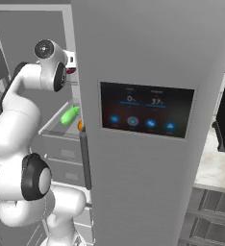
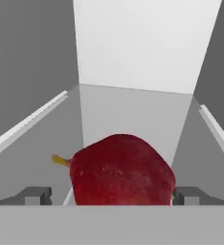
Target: Take the corn, pear, and orange from the freezer and place them in the bowl on the counter.
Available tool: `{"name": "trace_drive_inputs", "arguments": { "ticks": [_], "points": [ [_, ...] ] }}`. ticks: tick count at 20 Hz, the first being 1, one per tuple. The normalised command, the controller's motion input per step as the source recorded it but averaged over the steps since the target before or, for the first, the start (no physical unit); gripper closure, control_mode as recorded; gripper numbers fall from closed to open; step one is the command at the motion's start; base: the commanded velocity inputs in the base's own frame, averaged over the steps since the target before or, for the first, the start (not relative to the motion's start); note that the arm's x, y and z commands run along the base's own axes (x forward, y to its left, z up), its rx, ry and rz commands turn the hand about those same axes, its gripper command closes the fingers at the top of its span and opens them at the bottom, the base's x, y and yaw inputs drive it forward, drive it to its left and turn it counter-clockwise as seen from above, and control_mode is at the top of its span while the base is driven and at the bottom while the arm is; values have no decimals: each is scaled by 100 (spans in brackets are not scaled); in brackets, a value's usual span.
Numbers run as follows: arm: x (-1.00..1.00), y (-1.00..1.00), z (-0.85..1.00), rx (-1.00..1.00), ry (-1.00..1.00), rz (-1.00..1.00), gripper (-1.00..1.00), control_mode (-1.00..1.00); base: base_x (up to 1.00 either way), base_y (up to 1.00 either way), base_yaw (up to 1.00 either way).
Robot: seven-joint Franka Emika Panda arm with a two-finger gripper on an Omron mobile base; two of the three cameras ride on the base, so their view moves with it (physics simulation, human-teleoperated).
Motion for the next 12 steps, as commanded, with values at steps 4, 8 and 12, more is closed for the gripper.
{"name": "trace_drive_inputs", "arguments": {
  "ticks": [4, 8, 12],
  "points": [
    [47, 0, 0, 0, 10, 0, -100, -100, 0, 0, 0],
    [23, 0, -3, 0, 2, 0, -100, -100, 0, 0, 0],
    [17, 8, -19, 0, 0, 0, -100, -100, 0, 0, 0]
  ]
}}
